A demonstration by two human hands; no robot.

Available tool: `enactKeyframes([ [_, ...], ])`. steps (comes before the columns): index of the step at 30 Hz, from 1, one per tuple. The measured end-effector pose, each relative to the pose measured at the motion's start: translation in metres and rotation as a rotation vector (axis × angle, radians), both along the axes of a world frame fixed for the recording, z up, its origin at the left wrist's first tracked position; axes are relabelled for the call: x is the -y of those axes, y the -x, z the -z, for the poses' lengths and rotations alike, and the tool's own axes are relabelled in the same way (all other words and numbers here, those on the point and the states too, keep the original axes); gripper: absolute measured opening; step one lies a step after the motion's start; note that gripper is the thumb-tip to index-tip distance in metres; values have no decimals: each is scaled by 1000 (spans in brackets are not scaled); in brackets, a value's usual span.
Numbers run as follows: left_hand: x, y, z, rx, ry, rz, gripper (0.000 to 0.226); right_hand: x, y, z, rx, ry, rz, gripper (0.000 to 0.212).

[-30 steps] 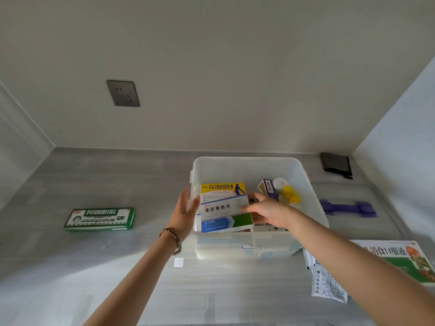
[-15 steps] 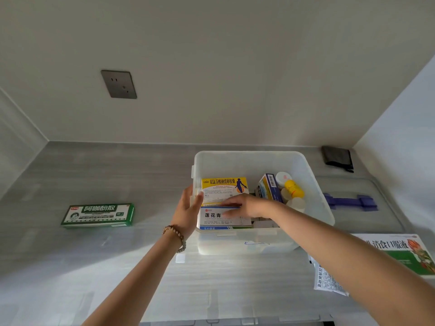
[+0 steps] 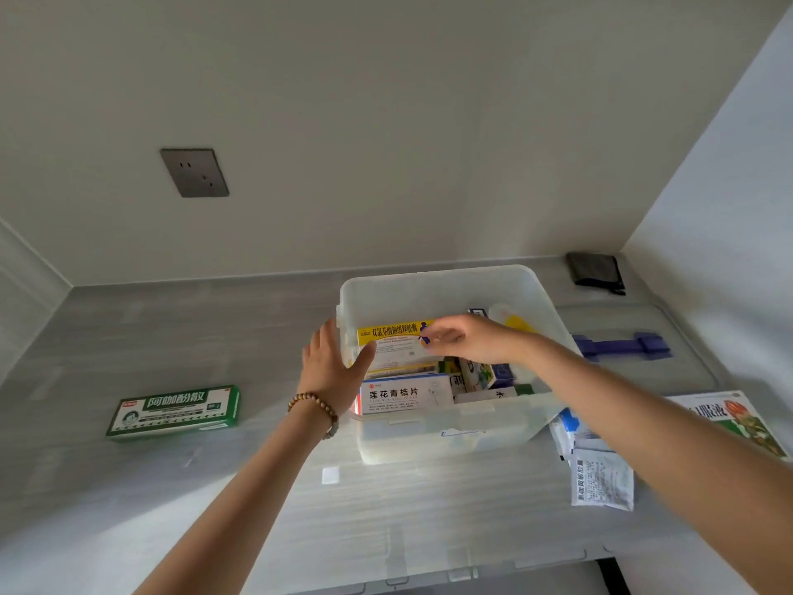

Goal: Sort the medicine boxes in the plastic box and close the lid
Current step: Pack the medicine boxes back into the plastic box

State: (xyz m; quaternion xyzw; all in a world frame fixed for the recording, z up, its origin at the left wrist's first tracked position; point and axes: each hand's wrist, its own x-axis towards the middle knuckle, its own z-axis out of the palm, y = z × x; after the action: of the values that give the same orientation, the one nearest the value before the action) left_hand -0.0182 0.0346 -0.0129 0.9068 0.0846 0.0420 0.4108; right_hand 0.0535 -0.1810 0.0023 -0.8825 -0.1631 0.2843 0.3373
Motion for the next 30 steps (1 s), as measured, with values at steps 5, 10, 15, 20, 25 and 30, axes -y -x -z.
enactKeyframes([
  [5,58,-6,-42,213,-40,19,64,101,11,-62,282,-14,113,31],
  [10,168,-5,-57,269,24,176,58,225,33,-76,330,91,229,37],
  [15,282,2,-34,215,34,356,58,331,50,-38,235,236,268,53],
  [20,360,3,26,-166,97,393,63,411,65,23,36,264,361,65],
  [25,397,11,79,-527,245,204,68,447,77,72,-190,87,541,75],
  [30,414,15,100,-619,346,82,54,457,81,99,-293,-26,601,50],
])
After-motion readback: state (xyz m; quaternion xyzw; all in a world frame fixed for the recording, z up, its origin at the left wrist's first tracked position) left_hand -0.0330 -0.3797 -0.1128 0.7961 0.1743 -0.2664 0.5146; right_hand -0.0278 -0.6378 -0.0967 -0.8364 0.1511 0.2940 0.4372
